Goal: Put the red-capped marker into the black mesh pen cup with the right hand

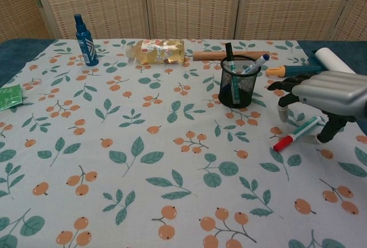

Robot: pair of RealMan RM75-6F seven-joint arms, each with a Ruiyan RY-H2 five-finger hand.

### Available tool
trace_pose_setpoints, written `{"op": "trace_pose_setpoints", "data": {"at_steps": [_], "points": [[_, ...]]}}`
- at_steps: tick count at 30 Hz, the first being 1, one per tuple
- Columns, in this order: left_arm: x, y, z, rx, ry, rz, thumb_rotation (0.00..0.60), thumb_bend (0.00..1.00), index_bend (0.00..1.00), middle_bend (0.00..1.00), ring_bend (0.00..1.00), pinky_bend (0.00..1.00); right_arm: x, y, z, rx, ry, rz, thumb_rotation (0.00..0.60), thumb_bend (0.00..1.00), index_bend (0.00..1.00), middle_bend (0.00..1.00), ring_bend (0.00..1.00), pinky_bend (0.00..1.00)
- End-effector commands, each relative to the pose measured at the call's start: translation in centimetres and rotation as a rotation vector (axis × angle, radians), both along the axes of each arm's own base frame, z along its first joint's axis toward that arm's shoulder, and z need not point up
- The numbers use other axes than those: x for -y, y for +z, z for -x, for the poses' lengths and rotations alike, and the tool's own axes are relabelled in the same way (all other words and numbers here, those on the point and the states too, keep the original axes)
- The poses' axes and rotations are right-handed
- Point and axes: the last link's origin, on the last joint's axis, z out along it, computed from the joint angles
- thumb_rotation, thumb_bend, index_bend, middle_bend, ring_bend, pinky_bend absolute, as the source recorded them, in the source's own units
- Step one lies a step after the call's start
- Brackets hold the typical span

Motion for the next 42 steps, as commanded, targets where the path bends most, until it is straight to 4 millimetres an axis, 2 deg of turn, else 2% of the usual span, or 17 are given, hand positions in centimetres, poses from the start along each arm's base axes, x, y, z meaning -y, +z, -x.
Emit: {"op": "trace_pose_setpoints", "data": {"at_steps": [1, 21, 24, 28, 31, 37, 40, 42], "points": [[0.1, 0.0, 0.0, 0.001, -0.001, -0.002, 0.600, 0.27, 0.00, 0.00, 0.02, 0.20, 0.2, -0.4, 0.1, -0.006, -0.003, -0.001, 0.600, 0.27, 0.38, 0.00, 0.00, 0.00], [0.6, 0.7, -0.2, 0.020, -0.029, -0.017, 0.600, 0.27, 0.00, 0.00, 0.02, 0.20, 1.5, -3.4, 0.4, -0.035, -0.026, -0.015, 0.600, 0.27, 0.46, 0.02, 0.00, 0.00], [0.7, 0.7, -0.2, 0.022, -0.031, -0.019, 0.600, 0.27, 0.00, 0.00, 0.01, 0.20, 1.6, -3.6, 0.5, -0.039, -0.033, -0.016, 0.600, 0.27, 0.49, 0.03, 0.00, 0.00], [0.7, 0.8, -0.1, 0.022, -0.038, -0.022, 0.600, 0.27, 0.00, 0.00, 0.01, 0.20, 1.6, -3.4, 0.4, -0.030, -0.030, -0.003, 0.600, 0.28, 0.58, 0.06, 0.00, 0.00], [0.7, 0.7, -0.1, 0.019, -0.038, -0.022, 0.600, 0.27, 0.00, 0.00, 0.02, 0.20, 1.6, -2.6, 0.0, -0.014, -0.017, 0.020, 0.600, 0.28, 0.62, 0.08, 0.00, 0.00], [0.5, 0.4, 0.0, 0.013, -0.033, -0.015, 0.600, 0.27, 0.00, 0.00, 0.02, 0.20, 1.0, 1.0, -1.4, 0.059, 0.009, 0.089, 0.600, 0.28, 0.65, 0.10, 0.00, 0.00], [0.5, 0.3, 0.0, 0.009, -0.030, -0.011, 0.600, 0.27, 0.00, 0.00, 0.02, 0.20, 0.7, 3.0, -2.2, 0.136, 0.005, 0.116, 0.600, 0.28, 0.65, 0.10, 0.00, 0.00], [0.4, 0.2, -0.1, 0.007, -0.029, -0.013, 0.600, 0.27, 0.00, 0.00, 0.01, 0.20, 0.7, 4.6, -3.2, 0.252, -0.013, 0.142, 0.600, 0.28, 0.65, 0.11, 0.00, 0.00]]}}
